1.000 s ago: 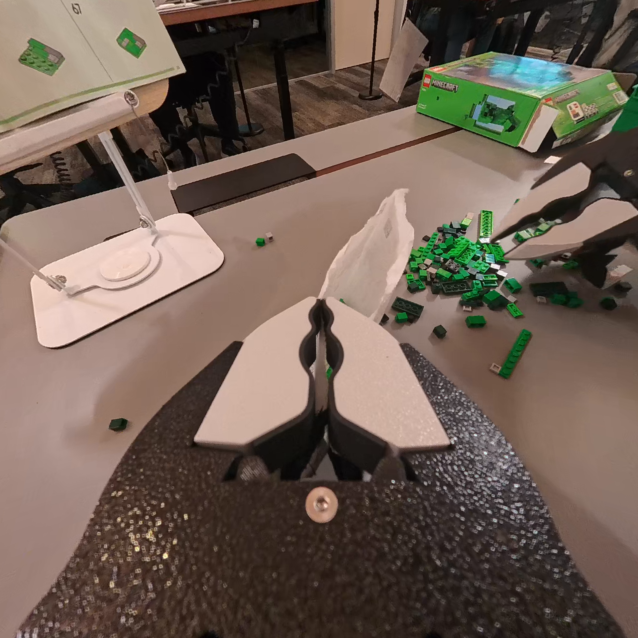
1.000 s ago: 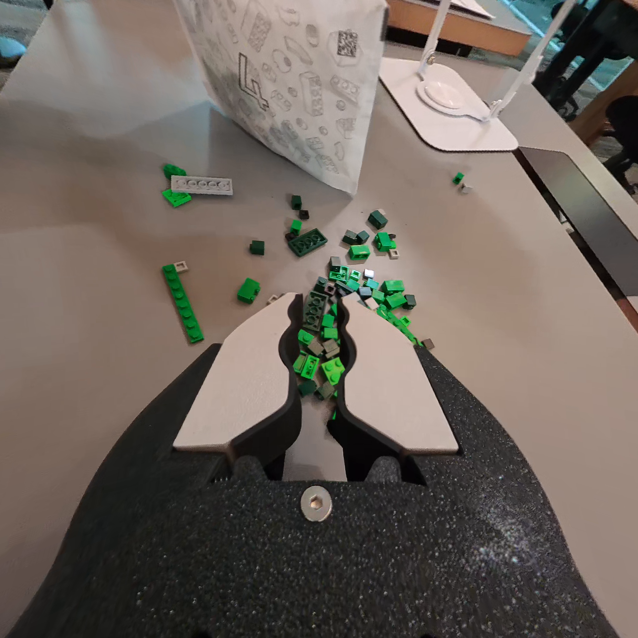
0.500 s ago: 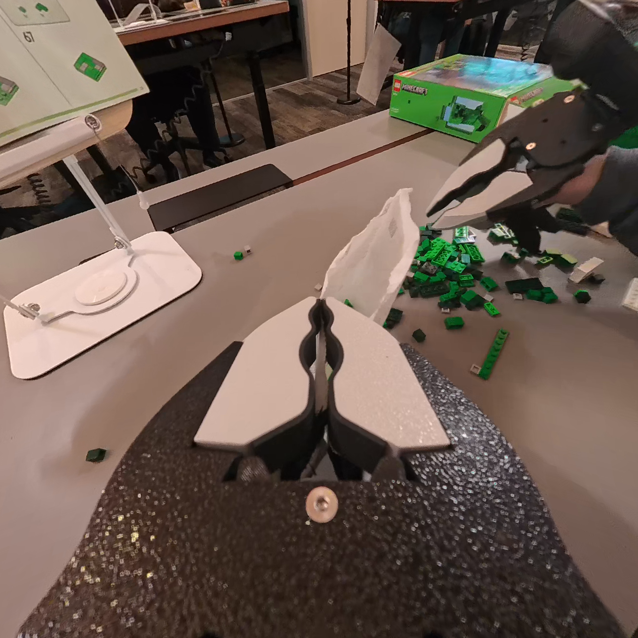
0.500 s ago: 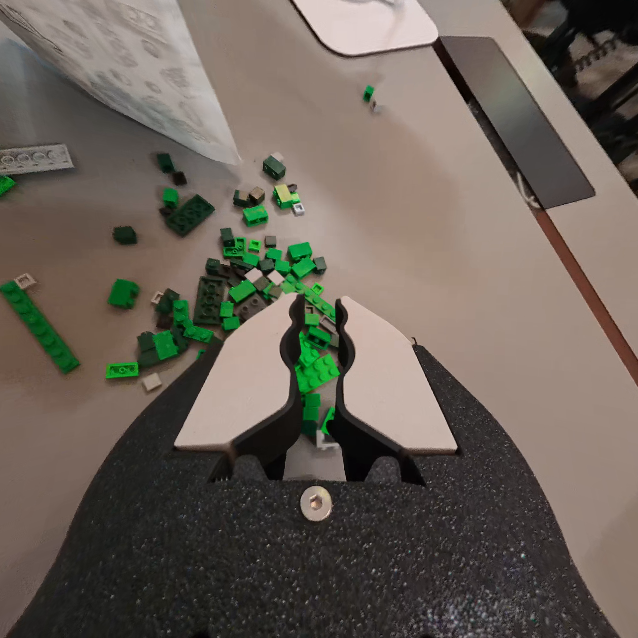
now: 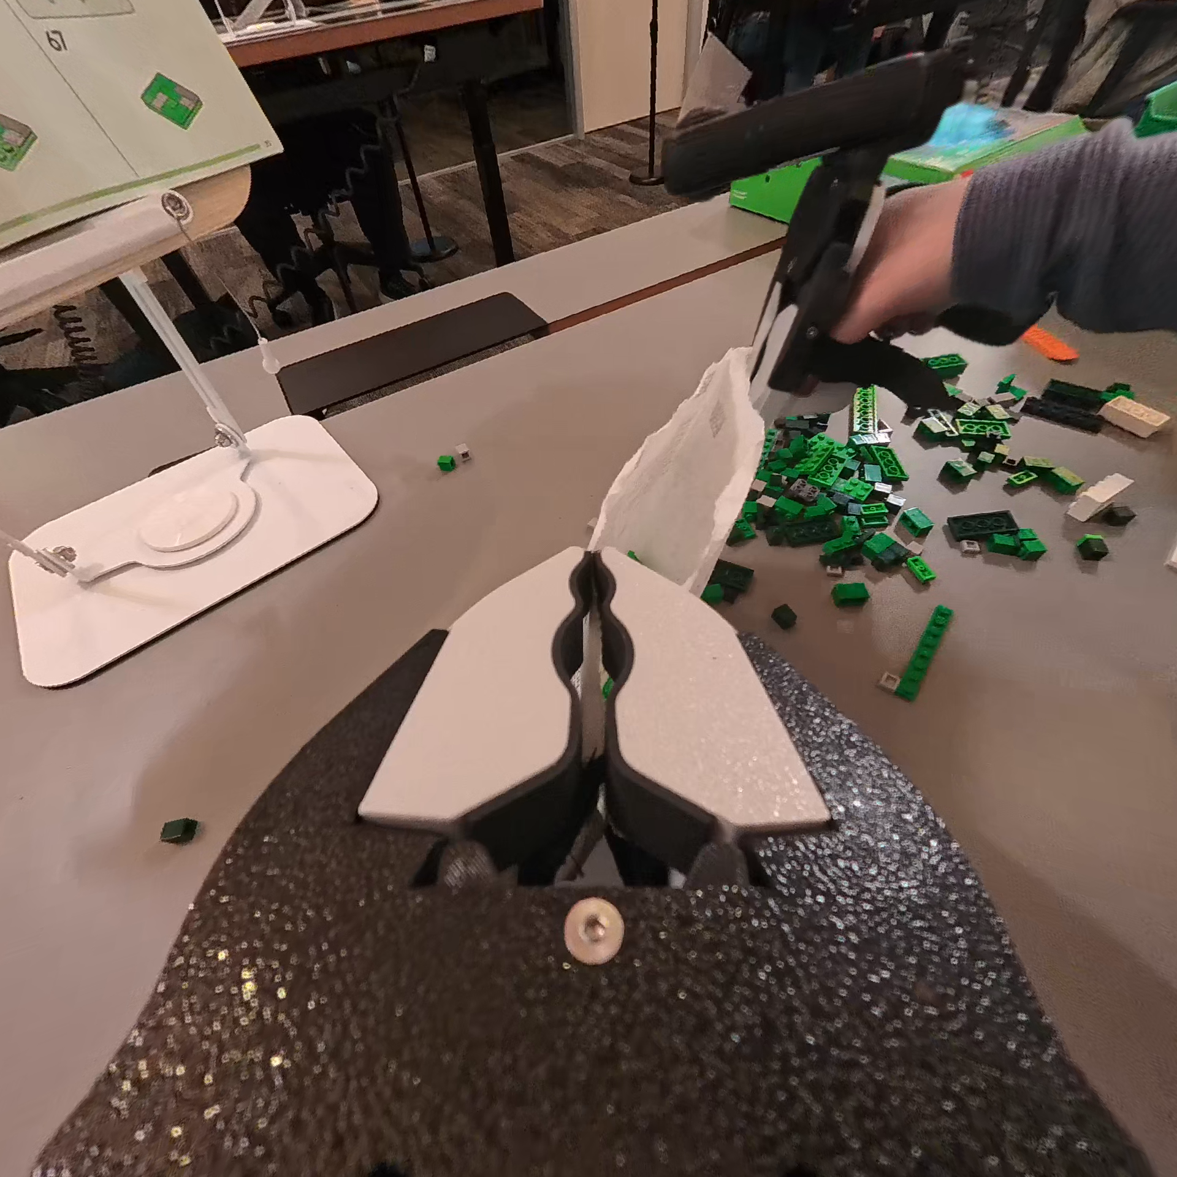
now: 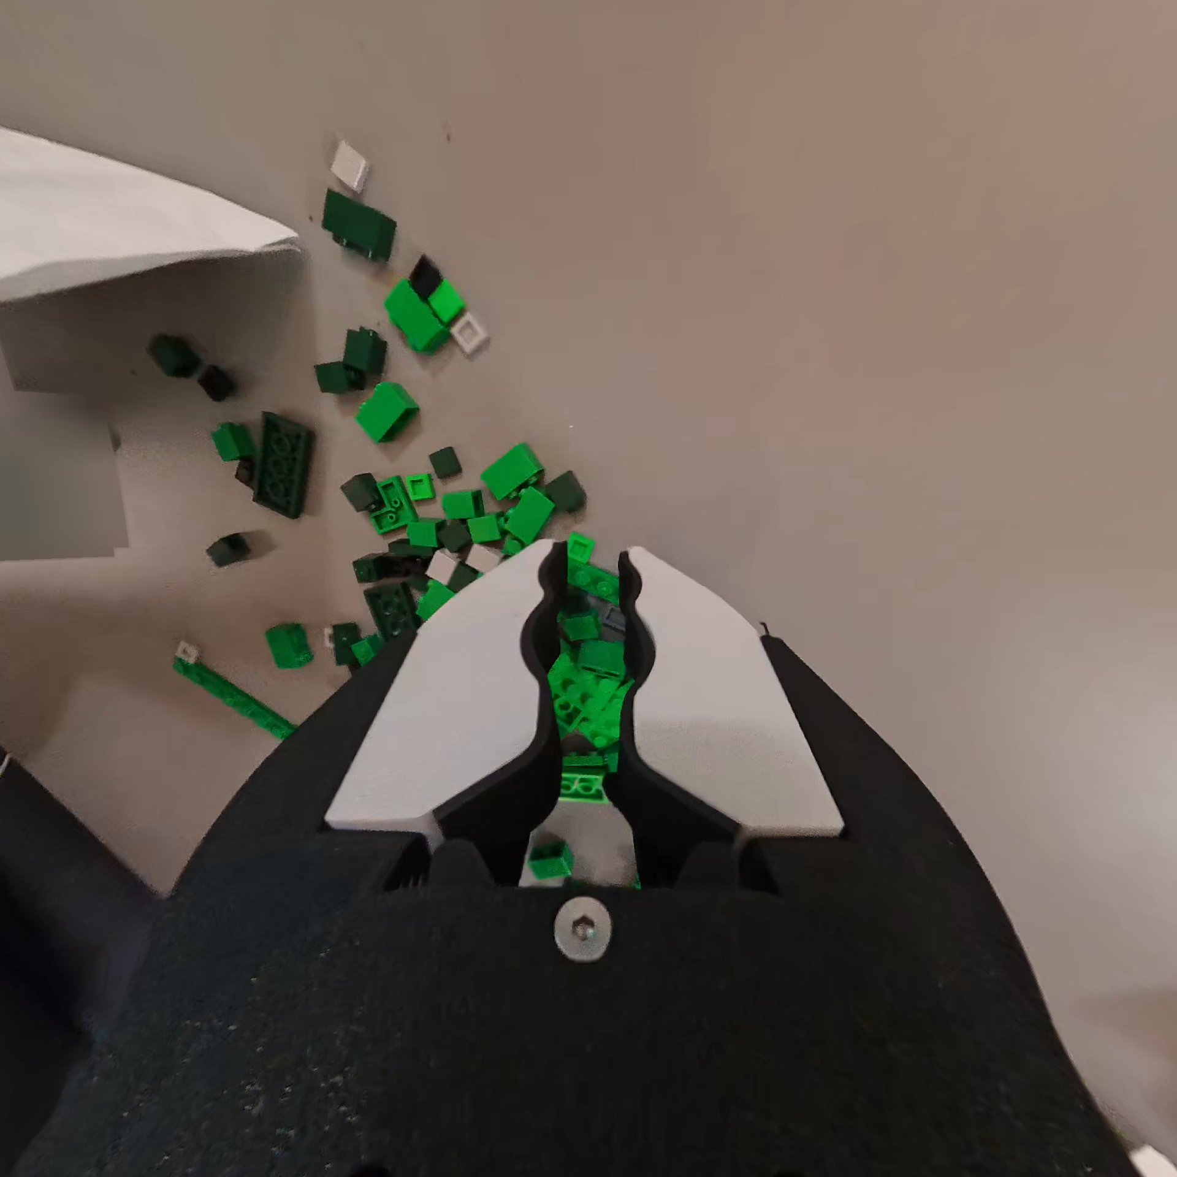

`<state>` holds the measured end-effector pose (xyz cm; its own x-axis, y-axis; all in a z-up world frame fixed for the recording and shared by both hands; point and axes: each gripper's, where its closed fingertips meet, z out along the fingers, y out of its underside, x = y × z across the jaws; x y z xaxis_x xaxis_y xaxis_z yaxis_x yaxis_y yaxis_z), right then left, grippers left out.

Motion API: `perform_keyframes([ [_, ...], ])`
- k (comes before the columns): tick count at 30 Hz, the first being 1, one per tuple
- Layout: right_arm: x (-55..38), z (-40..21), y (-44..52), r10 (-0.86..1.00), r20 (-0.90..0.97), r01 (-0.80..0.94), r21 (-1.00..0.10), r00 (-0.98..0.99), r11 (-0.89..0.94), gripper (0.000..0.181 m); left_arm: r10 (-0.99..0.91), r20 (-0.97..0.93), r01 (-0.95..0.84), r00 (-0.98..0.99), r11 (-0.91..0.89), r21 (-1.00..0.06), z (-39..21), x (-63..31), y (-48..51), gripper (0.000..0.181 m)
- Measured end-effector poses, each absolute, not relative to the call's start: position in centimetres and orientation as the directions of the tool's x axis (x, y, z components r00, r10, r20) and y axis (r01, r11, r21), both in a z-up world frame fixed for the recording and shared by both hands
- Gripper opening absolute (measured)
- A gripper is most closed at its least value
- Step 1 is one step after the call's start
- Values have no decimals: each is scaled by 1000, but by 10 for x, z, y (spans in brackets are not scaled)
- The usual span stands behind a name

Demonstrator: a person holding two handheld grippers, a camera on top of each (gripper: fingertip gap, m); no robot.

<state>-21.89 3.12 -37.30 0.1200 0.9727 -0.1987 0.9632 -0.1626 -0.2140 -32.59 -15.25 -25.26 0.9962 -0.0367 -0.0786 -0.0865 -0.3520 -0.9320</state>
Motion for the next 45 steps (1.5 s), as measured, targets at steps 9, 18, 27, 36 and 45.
perform_keyframes([
  [9,-218,-386,28,978,-152,987,-55,139,-149,16,-45,-80,-91,996,-341,-936,-248,-324,-155,0],
  [18,-238,-324,5,980,-197,958,-271,38,-92,0,-46,-52,-65,998,-334,-940,-244,-324,-157,0],
  [27,-273,-224,-77,934,-238,816,-572,-265,86,0,-10,-42,-43,999,-360,-932,-250,-326,-154,0],
  [36,-234,-322,9,988,-134,961,-253,82,-114,17,-5,-64,-62,998,-360,-931,-248,-329,-156,0],
  [45,-215,-374,24,988,-110,993,-43,107,-112,12,-42,-68,-79,997,-371,-925,-251,-320,-153,0],
])
